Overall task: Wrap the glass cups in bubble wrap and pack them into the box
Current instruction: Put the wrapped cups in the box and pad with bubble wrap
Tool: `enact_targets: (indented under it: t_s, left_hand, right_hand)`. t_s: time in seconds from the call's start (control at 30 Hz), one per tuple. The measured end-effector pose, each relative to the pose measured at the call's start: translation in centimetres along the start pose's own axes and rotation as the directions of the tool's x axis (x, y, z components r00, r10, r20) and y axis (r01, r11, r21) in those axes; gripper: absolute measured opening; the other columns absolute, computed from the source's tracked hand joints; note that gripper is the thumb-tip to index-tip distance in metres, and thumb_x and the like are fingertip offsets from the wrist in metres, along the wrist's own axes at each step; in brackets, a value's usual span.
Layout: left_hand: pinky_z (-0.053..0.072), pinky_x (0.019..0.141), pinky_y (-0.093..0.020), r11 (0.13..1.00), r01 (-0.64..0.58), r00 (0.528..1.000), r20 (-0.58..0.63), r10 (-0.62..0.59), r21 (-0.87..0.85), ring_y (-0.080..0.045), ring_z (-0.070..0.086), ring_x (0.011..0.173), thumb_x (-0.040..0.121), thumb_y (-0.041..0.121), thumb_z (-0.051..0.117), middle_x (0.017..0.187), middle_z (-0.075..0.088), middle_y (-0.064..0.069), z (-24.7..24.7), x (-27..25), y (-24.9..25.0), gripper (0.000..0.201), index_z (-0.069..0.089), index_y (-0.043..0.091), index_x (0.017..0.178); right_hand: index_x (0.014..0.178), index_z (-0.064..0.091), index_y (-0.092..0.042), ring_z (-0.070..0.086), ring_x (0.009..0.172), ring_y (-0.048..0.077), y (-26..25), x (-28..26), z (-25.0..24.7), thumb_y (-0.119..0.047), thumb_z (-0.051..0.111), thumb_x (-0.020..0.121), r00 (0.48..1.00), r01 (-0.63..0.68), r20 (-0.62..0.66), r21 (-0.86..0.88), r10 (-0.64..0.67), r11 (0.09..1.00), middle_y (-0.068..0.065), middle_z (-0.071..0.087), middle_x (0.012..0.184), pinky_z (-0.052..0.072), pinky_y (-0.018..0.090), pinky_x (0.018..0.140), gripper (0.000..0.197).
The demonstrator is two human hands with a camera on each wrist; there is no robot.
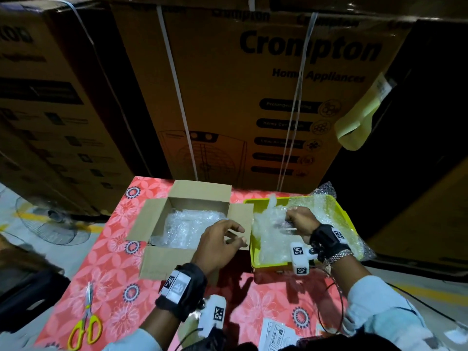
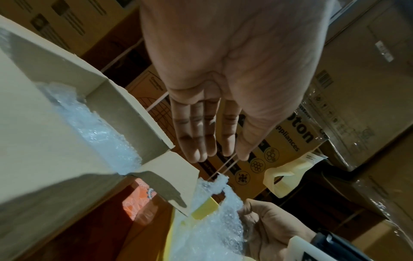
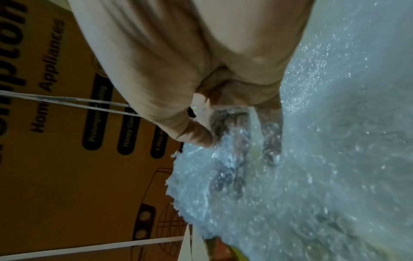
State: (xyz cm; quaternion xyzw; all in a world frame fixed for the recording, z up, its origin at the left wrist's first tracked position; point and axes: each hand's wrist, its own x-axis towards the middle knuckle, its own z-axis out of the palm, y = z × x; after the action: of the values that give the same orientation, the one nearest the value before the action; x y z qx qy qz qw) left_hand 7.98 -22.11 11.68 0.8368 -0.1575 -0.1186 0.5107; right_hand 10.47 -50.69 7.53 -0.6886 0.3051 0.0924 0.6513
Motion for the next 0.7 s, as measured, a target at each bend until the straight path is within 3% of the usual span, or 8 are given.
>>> enact_targets:
  t_s: [0.1, 0.2, 0.33, 0.4, 0.53, 0.6, 0.63, 0.7]
  left_hand:
    - [0.059, 0.078, -0.028, 1.0, -0.018, 0.997, 0.072, 0.018, -0.007, -0.01, 0.069, 0.091, 0.087, 0.022, 0.08, 0.109, 0.068, 0.007, 1.2, 1.7, 1.0, 0.028, 0.065, 0.029, 0.111]
    - [0.057, 0.092, -0.037, 0.99, -0.073, 0.985, 0.167, 0.053, 0.122, -0.016, 0.062, 0.105, 0.085, 0.027, 0.084, 0.128, 0.057, 0.003, 3.0, 3.8, 1.9, 0.065, 0.049, 0.028, 0.14]
    - [0.047, 0.109, -0.045, 0.959, -0.184, 0.944, 0.312, 0.111, 0.217, -0.023, 0.047, 0.136, 0.086, 0.027, 0.084, 0.154, 0.039, -0.003, 5.5, 6.0, 3.0, 0.089, 0.03, 0.03, 0.156]
    - [0.043, 0.113, -0.046, 0.985, -0.113, 0.926, 0.373, 0.056, 0.133, -0.023, 0.043, 0.14, 0.086, 0.025, 0.083, 0.155, 0.041, -0.003, 6.4, 6.8, 3.0, 0.091, 0.027, 0.032, 0.157]
    - [0.05, 0.103, -0.04, 0.999, 0.031, 0.906, 0.423, -0.021, -0.018, -0.021, 0.05, 0.125, 0.09, 0.018, 0.078, 0.148, 0.047, -0.002, 7.4, 7.7, 2.7, 0.079, 0.034, 0.032, 0.154]
    - [0.051, 0.08, -0.025, 1.0, 0.019, 0.929, 0.369, -0.01, -0.021, -0.015, 0.057, 0.098, 0.092, 0.017, 0.076, 0.128, 0.058, 0.0, 7.5, 7.9, 2.9, 0.064, 0.045, 0.022, 0.148]
    - [0.05, 0.071, -0.024, 1.0, 0.018, 0.948, 0.318, -0.015, -0.005, -0.016, 0.061, 0.088, 0.093, 0.017, 0.075, 0.113, 0.063, 0.001, 7.5, 8.0, 2.8, 0.054, 0.052, 0.016, 0.142]
    - [0.055, 0.069, -0.031, 0.996, 0.022, 0.977, 0.209, -0.04, 0.086, -0.02, 0.071, 0.076, 0.094, 0.019, 0.074, 0.09, 0.073, 0.0, 7.7, 8.5, 2.3, 0.029, 0.067, 0.01, 0.121]
  right_hand:
    - [0.069, 0.046, -0.012, 0.064, 0.086, 0.039, 0.2, -1.4, -0.3, 0.003, 0.051, 0.087, 0.999, 0.015, -0.038, 0.015, -0.014, 1.0, 0.015, 0.05, 0.076, 0.062, 0.055, 0.08, 0.024]
    - [0.068, 0.044, -0.009, 0.074, 0.082, 0.035, 0.4, -3.1, -0.6, 0.008, 0.044, 0.093, 0.998, 0.036, -0.047, 0.09, -0.032, 0.995, 0.011, 0.06, 0.062, 0.062, 0.052, 0.081, 0.031]
    - [0.084, 0.059, -0.002, 0.07, 0.066, 0.031, 0.7, -4.8, -1.2, 0.01, 0.045, 0.092, 0.996, 0.077, -0.058, 0.243, -0.065, 0.967, 0.017, 0.066, 0.073, 0.063, 0.047, 0.069, 0.021]
    - [0.089, 0.063, -0.001, 0.068, 0.061, 0.03, 0.5, -5.4, -1.7, 0.012, 0.045, 0.092, 0.993, 0.113, -0.078, 0.346, -0.092, 0.931, 0.018, 0.067, 0.074, 0.061, 0.039, 0.059, 0.022]
    - [0.094, 0.062, 0.003, 0.069, 0.061, 0.03, 0.3, -6.4, -2.4, 0.012, 0.043, 0.093, 0.988, 0.151, -0.092, 0.44, -0.123, 0.885, 0.021, 0.067, 0.079, 0.06, 0.035, 0.057, 0.021]
    - [0.1, 0.062, 0.006, 0.067, 0.06, 0.028, 0.6, -6.4, -3.0, 0.011, 0.044, 0.093, 0.989, 0.144, -0.106, 0.441, -0.108, 0.886, 0.022, 0.065, 0.082, 0.059, 0.034, 0.056, 0.02]
    - [0.099, 0.062, 0.005, 0.066, 0.056, 0.026, 0.6, -6.4, -3.3, 0.011, 0.043, 0.094, 0.988, 0.14, -0.12, 0.434, -0.097, 0.89, 0.02, 0.066, 0.079, 0.057, 0.03, 0.053, 0.021]
    - [0.093, 0.063, 0.003, 0.062, 0.049, 0.02, 0.6, -6.5, -3.8, 0.011, 0.04, 0.095, 0.986, 0.144, -0.142, 0.424, -0.092, 0.894, 0.014, 0.065, 0.072, 0.052, 0.024, 0.048, 0.024]
